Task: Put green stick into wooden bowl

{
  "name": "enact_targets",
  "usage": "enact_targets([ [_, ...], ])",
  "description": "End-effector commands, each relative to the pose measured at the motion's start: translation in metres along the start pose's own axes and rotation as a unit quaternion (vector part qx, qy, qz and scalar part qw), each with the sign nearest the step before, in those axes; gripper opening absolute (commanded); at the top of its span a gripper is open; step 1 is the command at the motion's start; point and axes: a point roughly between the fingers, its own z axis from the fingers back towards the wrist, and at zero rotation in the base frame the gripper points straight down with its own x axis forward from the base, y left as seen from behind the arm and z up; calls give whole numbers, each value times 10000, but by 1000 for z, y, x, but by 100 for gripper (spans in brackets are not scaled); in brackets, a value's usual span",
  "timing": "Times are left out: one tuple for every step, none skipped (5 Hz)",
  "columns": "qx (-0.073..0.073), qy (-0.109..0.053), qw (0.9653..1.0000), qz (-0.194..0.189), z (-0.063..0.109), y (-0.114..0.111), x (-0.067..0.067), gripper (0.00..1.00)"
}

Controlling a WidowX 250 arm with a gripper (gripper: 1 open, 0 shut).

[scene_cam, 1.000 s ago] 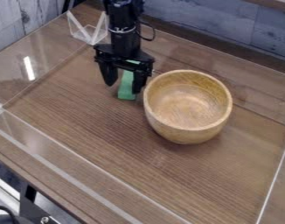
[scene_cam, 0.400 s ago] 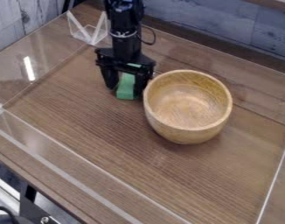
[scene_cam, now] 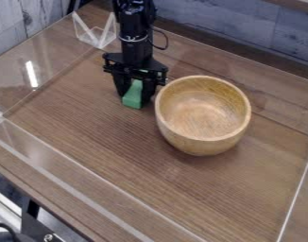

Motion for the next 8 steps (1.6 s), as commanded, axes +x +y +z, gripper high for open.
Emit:
enact_targets([
  [-23,-210,9998,30,18,-5,10,0],
  [-58,-179,9998,43,21,-8,10,0],
  [-98,-158,9998,52,26,-13,10,0],
  [-132,-139,9998,52,30,-17,10,0],
  [-161,-123,9998,50,33,-21,11,0],
  [-193,-108,9997,40,36,-26,11,0],
  [-232,-102,9997,27,40,-33,12,0],
  [-249,-89,9996,16,41,-37,12,0],
])
